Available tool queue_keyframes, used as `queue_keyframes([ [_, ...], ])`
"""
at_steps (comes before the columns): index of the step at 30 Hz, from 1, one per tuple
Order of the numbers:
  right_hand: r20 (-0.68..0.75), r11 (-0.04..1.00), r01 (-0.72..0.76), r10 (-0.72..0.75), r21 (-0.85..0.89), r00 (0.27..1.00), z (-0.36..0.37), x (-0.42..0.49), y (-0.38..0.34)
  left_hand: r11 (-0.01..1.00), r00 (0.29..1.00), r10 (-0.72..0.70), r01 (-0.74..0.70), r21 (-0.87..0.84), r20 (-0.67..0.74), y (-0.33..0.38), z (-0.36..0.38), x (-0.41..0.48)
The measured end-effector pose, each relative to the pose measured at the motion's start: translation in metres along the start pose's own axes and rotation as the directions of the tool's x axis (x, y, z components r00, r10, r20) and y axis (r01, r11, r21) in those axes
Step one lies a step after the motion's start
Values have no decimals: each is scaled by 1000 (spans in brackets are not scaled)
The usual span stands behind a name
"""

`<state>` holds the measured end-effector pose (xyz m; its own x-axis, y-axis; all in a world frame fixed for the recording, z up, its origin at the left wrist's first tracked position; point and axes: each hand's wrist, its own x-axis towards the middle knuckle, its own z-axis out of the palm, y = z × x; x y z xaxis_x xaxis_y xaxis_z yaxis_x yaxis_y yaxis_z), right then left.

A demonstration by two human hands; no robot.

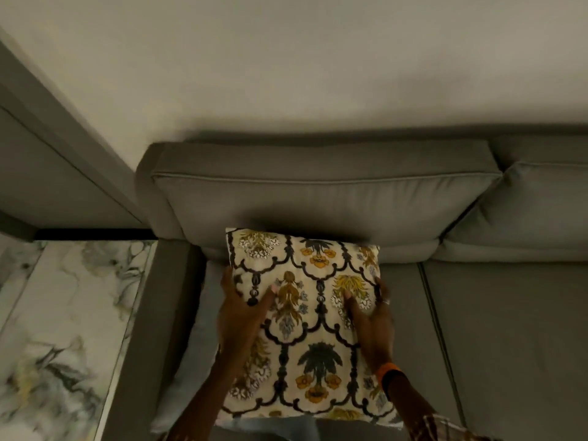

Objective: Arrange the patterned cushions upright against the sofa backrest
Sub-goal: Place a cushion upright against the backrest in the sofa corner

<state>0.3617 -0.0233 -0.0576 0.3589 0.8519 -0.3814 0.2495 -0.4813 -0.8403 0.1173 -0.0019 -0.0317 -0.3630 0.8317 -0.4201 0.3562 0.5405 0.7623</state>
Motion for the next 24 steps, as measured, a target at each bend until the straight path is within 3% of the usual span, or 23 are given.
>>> queue_keyframes([
  [2, -38, 1000, 17, -17, -5, 999, -51, 11, 18, 1000, 1000, -6, 6, 0, 20, 12, 51, -28],
  [7, -122, 1000, 7, -9, -14, 992, -202, 70, 75, 998, 972, -2, 18, -67, 237, 54, 207, -83],
  [10, -183, 998, 21, -11, 53, 983, -293, 122, 123, 1000, 969, -5, 11, -22, 249, 83, 310, -106],
  [16, -366, 975, -23, 105, 222, 925, -470, 217, 203, 962, 896, 229, -150, -226, 381, 132, 532, -150],
  [24, -579, 933, 191, 22, 305, 815, -679, 358, 270, 882, 754, 470, -419, -215, 458, 211, 782, -187],
])
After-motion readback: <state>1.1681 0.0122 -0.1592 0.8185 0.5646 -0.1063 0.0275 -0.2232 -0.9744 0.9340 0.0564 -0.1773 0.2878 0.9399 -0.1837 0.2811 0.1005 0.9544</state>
